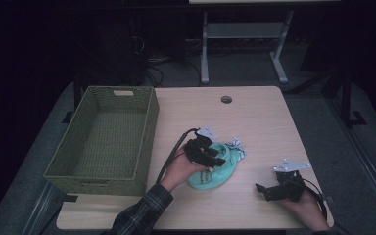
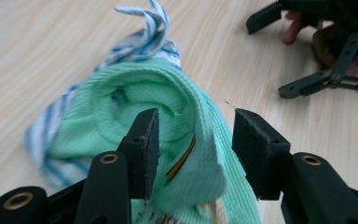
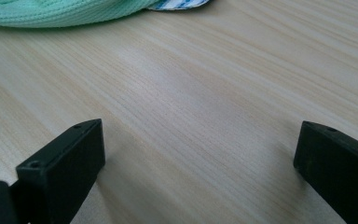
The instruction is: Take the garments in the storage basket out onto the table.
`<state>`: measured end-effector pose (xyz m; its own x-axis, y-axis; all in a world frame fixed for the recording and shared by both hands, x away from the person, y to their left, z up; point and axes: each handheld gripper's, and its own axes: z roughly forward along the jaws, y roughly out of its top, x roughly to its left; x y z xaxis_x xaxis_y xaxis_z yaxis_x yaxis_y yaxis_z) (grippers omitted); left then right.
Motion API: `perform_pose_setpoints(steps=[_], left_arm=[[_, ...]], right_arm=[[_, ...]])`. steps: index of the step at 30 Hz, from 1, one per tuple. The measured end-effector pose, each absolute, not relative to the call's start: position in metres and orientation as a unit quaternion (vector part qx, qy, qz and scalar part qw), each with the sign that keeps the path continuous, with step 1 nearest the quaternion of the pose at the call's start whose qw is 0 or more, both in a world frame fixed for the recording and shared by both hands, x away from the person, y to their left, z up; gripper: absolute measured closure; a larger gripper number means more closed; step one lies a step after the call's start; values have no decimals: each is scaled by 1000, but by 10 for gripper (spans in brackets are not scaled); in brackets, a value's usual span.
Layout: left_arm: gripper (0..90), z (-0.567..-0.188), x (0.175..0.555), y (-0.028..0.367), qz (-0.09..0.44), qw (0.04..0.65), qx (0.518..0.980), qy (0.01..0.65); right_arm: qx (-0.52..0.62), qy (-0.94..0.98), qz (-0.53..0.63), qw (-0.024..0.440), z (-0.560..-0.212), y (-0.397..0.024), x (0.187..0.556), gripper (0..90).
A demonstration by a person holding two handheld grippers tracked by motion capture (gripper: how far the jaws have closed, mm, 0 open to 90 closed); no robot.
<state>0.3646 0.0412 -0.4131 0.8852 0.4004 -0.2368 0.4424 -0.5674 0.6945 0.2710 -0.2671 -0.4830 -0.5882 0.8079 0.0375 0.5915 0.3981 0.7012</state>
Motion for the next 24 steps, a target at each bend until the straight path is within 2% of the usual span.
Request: perform_pose_setpoints(steps=[6,12,18,24], left_arm=[[538,-406,364,68,-14,406,874,267],[706,-415,366,86,27,381,876,296],[892,-433,372,90,40,331,890,310],[895,-447,375,87,44,293,903,311]], right_arm=[[426,821,346,156,-483,-267,271,14],[426,821,346,157,-483,-267,271,14],[426,821,346,157,-483,-267,271,14],[426,821,346,157,-483,-267,271,14]])
